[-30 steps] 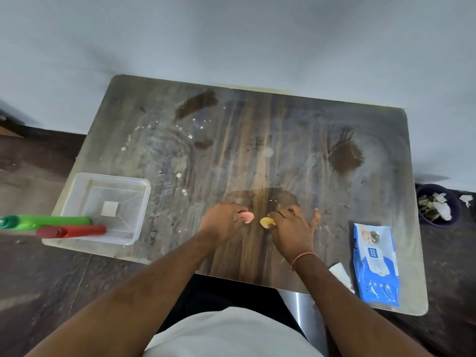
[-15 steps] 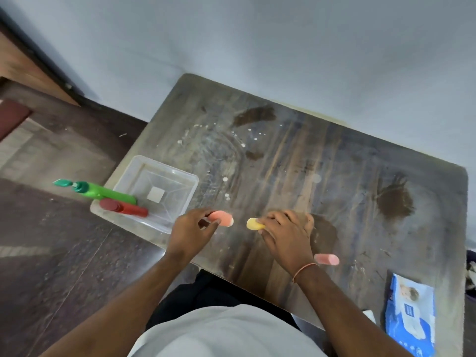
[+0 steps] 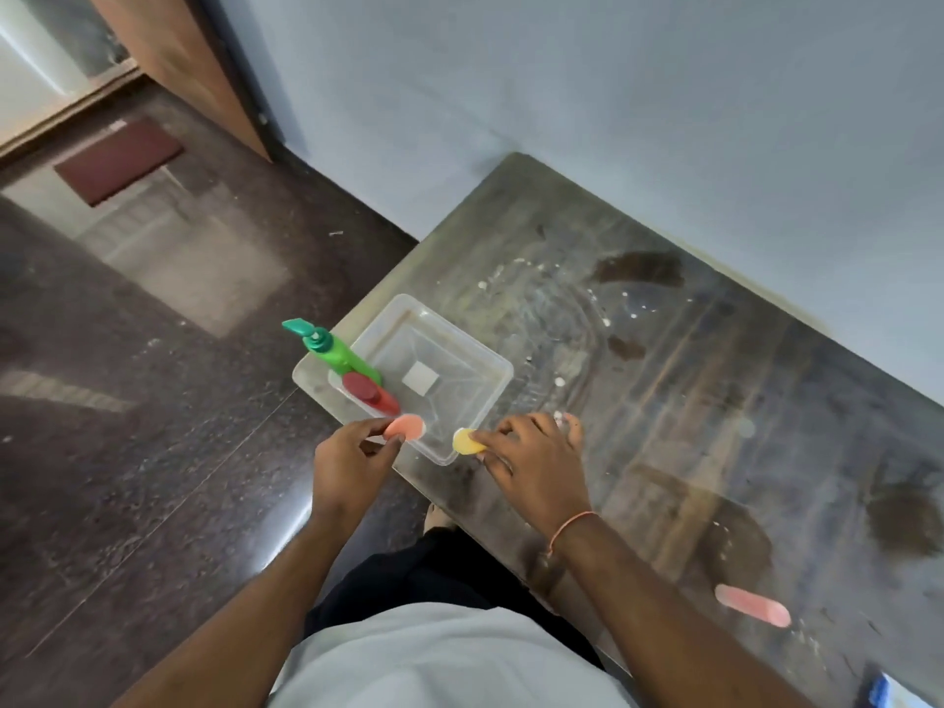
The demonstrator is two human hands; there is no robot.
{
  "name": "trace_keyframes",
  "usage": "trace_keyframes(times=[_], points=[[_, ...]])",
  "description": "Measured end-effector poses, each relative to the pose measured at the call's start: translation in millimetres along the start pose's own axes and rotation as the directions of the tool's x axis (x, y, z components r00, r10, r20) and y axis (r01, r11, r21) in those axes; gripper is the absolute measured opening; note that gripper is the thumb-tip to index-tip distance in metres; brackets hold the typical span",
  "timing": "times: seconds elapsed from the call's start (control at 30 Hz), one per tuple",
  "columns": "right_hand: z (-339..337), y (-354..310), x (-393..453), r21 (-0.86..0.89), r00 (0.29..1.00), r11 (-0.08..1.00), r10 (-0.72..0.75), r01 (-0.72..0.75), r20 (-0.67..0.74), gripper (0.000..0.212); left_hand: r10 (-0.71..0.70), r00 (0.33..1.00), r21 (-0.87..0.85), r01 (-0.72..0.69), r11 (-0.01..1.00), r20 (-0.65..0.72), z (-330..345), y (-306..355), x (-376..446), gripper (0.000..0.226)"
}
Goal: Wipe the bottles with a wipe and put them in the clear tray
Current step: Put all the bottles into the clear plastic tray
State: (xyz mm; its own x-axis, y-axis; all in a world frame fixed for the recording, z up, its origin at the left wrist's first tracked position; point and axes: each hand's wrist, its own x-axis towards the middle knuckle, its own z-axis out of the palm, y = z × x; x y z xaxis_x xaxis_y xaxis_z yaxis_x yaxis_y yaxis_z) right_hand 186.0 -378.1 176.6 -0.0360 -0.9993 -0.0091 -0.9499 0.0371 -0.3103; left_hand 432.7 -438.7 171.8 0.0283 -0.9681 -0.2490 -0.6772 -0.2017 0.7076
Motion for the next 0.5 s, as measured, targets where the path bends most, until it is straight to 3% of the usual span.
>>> trace_keyframes(times=[0.27,0.4,0.5], points=[[26.3,-38.1,46.3,-0.017,0.995,0.999,-0.041,0.043,0.092,0.030,-0.068,0.997,-0.089,0.070,0.994,0.032,2.4,-33.6,35.8,0.022],[37.6,-51.8,61.4,-0.022,0.989,0.998,-0.057,0.060,0.133,0.032,-0.026,0.998,-0.131,0.033,0.991,0.052,11.3,-40.7,46.6,0.036],[45.7,-57.5,69.2,-0.037,0.981,0.996,-0.070,0.078,0.180,0.031,-0.019,0.998,-0.131,0.026,0.991,0.052,14.3,-39.4,49.3,0.028]])
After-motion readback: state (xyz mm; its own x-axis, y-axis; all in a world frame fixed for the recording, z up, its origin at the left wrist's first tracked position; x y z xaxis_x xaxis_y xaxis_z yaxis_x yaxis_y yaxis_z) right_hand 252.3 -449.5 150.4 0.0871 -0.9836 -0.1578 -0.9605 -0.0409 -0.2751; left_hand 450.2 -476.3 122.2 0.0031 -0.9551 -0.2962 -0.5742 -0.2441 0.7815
